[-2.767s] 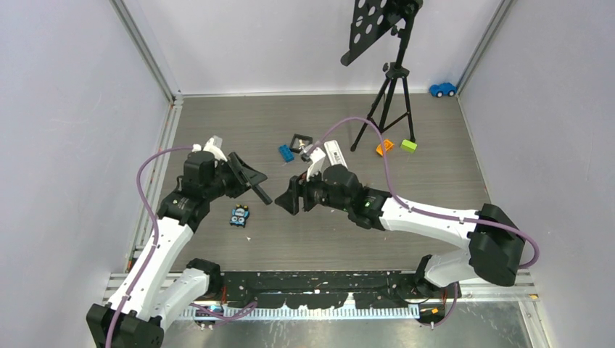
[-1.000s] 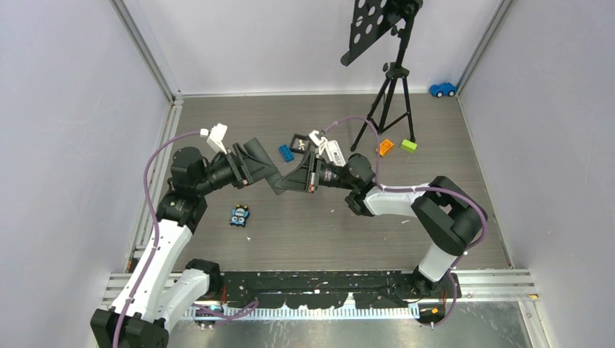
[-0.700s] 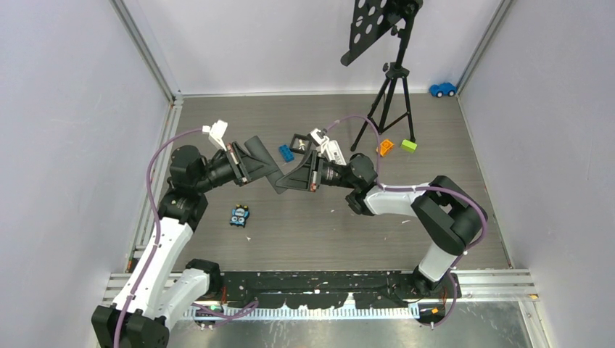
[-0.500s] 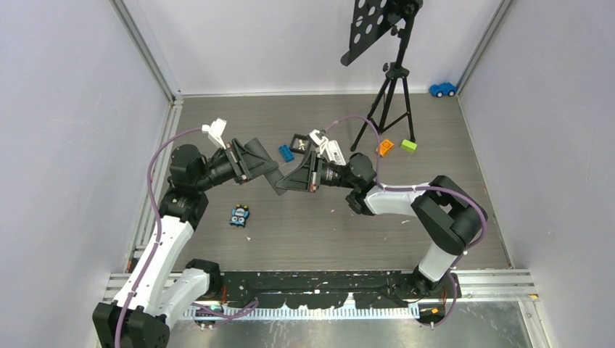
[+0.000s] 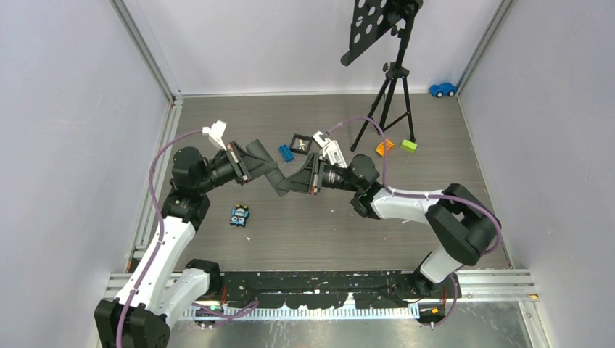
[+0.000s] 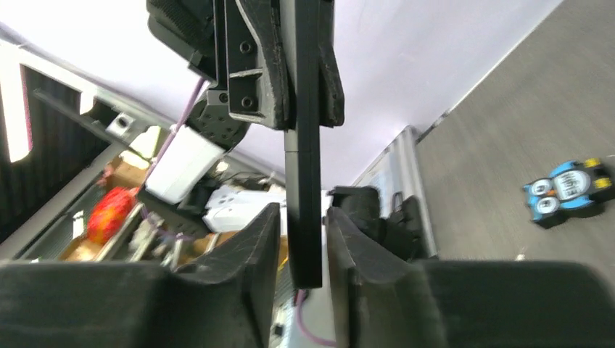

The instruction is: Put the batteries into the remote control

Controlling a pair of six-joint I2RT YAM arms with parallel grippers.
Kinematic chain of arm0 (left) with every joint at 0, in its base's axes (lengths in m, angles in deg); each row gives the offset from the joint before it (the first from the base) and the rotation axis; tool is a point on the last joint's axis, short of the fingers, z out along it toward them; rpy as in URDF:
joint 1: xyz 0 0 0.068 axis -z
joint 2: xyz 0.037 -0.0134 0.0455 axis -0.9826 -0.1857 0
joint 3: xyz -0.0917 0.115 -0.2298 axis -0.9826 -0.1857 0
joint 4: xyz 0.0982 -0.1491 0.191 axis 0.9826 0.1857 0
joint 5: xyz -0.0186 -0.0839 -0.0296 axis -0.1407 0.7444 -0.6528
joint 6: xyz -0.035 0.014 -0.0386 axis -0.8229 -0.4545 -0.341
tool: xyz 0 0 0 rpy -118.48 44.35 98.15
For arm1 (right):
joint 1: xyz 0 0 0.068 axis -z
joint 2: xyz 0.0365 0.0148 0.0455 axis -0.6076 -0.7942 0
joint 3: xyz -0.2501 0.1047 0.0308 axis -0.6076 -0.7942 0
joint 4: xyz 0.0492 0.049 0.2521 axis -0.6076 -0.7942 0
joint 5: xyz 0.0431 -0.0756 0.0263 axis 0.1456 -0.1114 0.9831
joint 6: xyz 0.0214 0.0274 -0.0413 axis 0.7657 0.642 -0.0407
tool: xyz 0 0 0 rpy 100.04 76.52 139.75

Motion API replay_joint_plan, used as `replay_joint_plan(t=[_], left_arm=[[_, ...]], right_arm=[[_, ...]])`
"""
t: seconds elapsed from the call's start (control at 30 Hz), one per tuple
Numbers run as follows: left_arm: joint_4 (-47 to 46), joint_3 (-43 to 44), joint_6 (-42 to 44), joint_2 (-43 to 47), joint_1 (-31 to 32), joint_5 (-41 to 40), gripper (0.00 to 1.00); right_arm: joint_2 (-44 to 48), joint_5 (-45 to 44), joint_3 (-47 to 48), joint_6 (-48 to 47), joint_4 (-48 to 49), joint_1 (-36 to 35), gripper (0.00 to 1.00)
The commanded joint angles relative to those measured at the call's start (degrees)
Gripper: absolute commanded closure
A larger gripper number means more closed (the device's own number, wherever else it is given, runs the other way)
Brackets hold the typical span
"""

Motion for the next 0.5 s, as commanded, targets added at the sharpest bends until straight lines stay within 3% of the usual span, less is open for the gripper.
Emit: replay_joint_plan(t=[0.0, 0.07, 0.13, 0.27, 0.37, 0.47], left_arm=[[-4.93, -1.71, -0.87, 1.14, -0.39, -2.85, 1.00], [-6.91, -2.96, -2.50, 1.71, -0.39, -4.38, 1.00], [-9.39, -4.49, -4.84, 2.24, -0.39, -6.19, 1.00], [-14.49, -7.50, -9.55, 2.99, -0.39, -9.47, 1.00], [-16.23, -8.81, -11.92, 3.36, -0.39, -11.17, 1.00], [-18.90, -10.59, -15.40, 4.00, -0.39, -12.52, 1.00]], right_arm=[[6.09, -15.85, -2.67, -6.01, -7.69, -1.33, 0.52], [7.61, -22.90, -3.09, -6.11, -9.24, -3.16, 0.40], [8.11, -28.82, -3.31, -5.60, -8.82, -5.10, 0.34], [6.37, -35.15, -1.15, -4.59, -7.86, -8.72, 0.31], [3.91, -37.78, 0.69, -2.02, -7.97, -10.28, 0.35], [1.79, -40.25, 0.02, 1.59, -5.09, -10.67, 0.49]])
